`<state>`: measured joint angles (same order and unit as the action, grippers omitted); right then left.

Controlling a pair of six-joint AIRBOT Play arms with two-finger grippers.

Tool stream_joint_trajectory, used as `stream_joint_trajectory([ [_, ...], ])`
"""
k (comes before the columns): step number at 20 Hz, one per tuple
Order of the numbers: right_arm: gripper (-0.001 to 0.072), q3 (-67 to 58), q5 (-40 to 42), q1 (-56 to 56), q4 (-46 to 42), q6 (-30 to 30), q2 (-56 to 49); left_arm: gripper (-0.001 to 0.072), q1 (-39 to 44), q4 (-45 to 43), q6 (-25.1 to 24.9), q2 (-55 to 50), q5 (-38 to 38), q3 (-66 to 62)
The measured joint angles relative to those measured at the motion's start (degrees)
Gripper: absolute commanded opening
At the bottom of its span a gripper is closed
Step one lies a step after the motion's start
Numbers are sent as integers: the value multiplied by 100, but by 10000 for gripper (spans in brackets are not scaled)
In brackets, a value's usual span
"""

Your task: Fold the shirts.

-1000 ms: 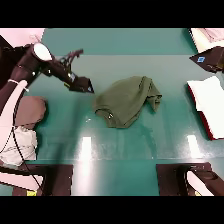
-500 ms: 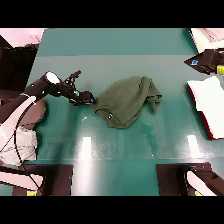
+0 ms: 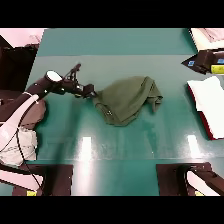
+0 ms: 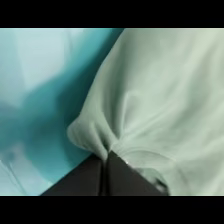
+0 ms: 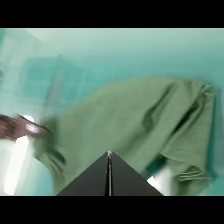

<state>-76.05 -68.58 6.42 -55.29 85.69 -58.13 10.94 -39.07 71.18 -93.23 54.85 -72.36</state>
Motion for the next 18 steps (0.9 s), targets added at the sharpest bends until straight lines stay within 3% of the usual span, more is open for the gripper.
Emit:
stream_joint_trajectory([
  [1,507,0,-46,0,-48,-90,-203,25,-59,-103,-15,0,232,-260],
  [2,514,0,-103,0,-87,-184,-422,25,-105,-238,-28,0,494,-529],
  [4,505,0,-166,2,-195,-306,-957,25,-195,-560,-46,2,1038,-1141],
  [6,389,0,-114,20,-240,-382,-1547,26,-251,-879,-57,4,1512,-1703],
  [10,381,0,210,37,-103,-476,-2570,26,-293,-1178,-63,4,2002,-2354],
  [17,380,0,310,-267,870,-815,-3827,26,-306,-1305,-66,4,2105,-2586],
  [18,306,-2,339,-345,935,-835,-3923,26,-306,-1307,-66,4,2107,-2592],
])
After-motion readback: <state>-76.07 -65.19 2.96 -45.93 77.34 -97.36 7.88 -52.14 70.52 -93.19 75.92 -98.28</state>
